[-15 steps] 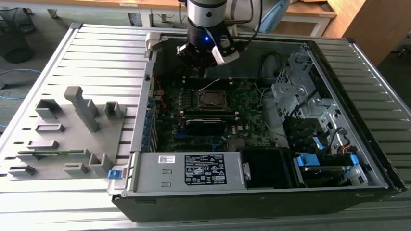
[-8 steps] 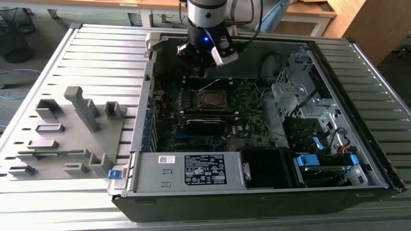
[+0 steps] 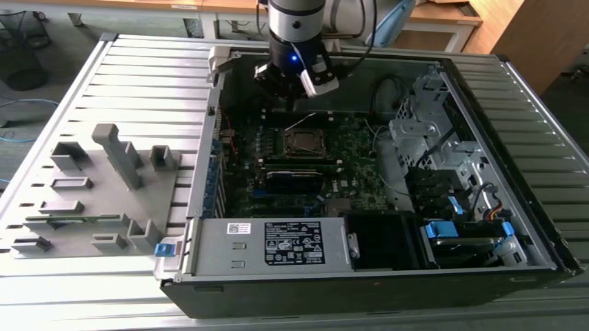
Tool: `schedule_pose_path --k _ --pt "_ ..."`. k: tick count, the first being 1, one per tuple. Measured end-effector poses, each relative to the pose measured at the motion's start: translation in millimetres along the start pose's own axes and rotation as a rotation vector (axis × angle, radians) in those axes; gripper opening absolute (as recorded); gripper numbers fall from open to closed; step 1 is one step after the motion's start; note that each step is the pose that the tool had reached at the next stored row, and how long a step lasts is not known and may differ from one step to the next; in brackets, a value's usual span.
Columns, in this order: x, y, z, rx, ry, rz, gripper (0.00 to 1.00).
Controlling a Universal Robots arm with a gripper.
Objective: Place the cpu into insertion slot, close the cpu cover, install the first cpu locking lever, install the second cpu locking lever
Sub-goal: 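Install the first cpu locking lever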
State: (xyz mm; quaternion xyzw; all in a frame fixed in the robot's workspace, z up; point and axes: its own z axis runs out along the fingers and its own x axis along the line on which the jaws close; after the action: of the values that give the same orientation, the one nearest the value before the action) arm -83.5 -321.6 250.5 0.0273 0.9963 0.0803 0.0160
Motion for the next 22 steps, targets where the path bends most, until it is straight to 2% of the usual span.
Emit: schedule_pose_path --k 7,17,22 --pt "-4.1 -0.4 3.6 0.0007 -0.0049 0.030 0.11" --pt "-16.8 -0.1 6.4 0.0011 -0.0088 0.053 0.11" --pt "-17.3 -0.1 6.4 0.0014 -0.0091 0.056 0.11"
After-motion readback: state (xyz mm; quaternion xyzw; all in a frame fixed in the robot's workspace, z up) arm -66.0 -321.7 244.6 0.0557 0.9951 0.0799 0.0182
